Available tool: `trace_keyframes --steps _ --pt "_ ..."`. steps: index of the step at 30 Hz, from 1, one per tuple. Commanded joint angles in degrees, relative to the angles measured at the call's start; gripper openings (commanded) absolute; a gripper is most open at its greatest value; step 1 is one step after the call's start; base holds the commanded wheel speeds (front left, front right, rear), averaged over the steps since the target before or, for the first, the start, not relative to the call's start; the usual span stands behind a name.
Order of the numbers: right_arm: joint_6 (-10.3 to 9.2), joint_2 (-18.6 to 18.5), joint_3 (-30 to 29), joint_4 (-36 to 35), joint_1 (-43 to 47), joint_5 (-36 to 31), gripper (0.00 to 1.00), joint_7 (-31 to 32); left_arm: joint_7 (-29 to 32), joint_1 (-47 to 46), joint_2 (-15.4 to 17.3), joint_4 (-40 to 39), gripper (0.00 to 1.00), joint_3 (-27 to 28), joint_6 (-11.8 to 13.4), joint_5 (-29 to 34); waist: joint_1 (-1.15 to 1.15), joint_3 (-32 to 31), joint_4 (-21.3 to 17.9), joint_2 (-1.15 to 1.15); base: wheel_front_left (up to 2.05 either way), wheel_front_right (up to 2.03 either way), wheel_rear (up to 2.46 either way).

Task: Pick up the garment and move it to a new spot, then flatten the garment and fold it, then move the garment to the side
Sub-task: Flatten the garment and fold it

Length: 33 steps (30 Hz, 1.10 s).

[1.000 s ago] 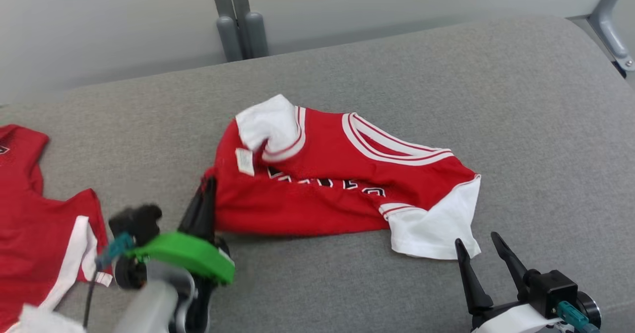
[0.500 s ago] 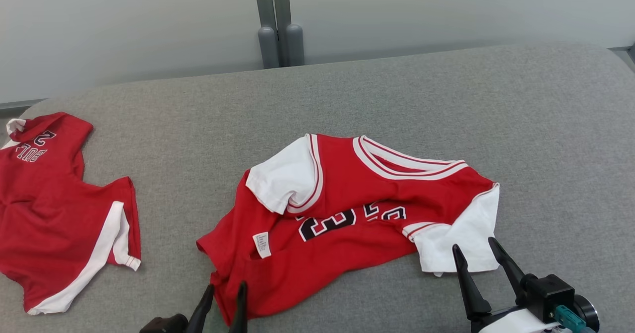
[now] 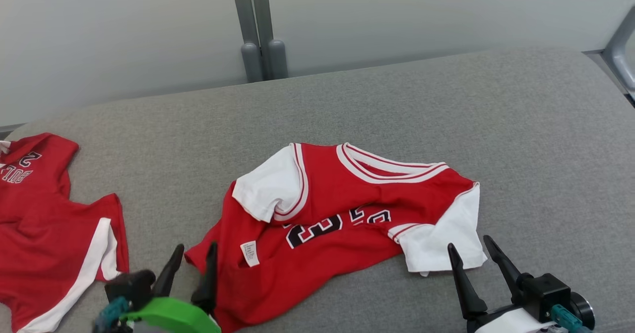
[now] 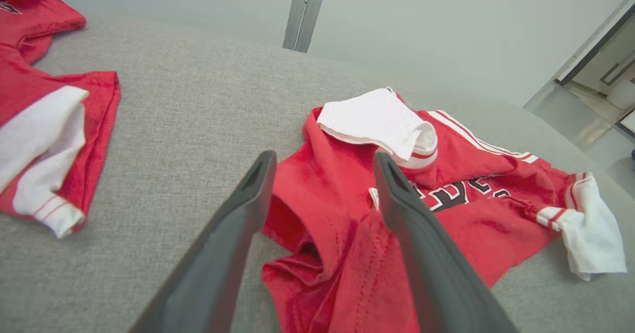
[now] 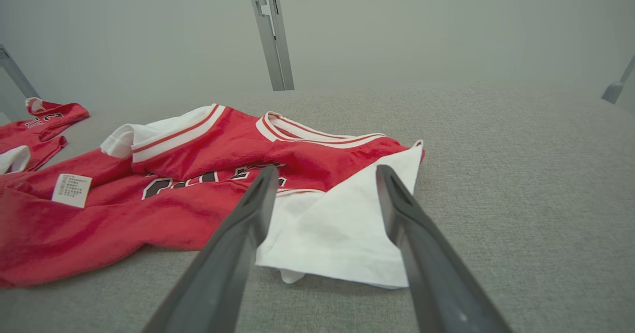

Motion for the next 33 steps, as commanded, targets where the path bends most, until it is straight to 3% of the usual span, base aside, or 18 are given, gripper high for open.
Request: trace_keyframes --steps 1,11,12,17,23,27,33 --pt "0.00 0.0 0.4 -0.1 -0.9 0.0 1.00 -0.2 2.4 -2.9 0.5 1.6 1.00 0.1 0.4 -0.5 0.00 0.4 -1.2 0.00 0.00 0.00 0.00" --pt "0.00 0.8 2.0 0.8 -2.6 0.6 1.00 -0.2 21.5 -16.6 3.5 19.4 1.00 -3.9 0.7 -1.8 0.00 2.6 -6.4 0.00 0.00 0.00 0.00" --pt "0.00 0.9 2.1 0.8 -2.7 0.6 1.00 -0.2 22.6 -17.4 3.2 20.9 0.00 -3.8 0.6 -2.8 0.00 2.7 -7.0 0.00 0.00 0.00 0.00" --pt "0.00 1.1 1.6 0.8 -2.1 0.8 1.00 -0.2 21.9 -19.7 3.8 21.3 0.00 -4.3 0.2 -2.4 0.00 2.5 -7.9 0.00 0.00 0.00 0.00" --pt "0.00 0.5 1.1 0.9 -1.6 0.2 1.00 -0.2 16.9 -24.3 5.2 13.3 0.00 -4.4 0.4 -0.6 0.00 1.6 -7.2 0.00 0.00 0.00 0.00" --pt "0.01 0.6 0.4 0.2 -2.7 0.2 1.00 -0.2 13.4 -25.3 5.7 5.4 0.00 -4.3 1.8 1.4 0.00 1.6 -7.8 0.00 0.00 0.00 0.00" --pt "0.01 0.1 0.1 -0.3 -3.8 0.1 1.00 -0.2 15.1 -22.6 7.7 -4.5 0.00 -5.2 5.3 4.6 0.00 2.6 -8.7 0.00 0.00 0.00 0.00"
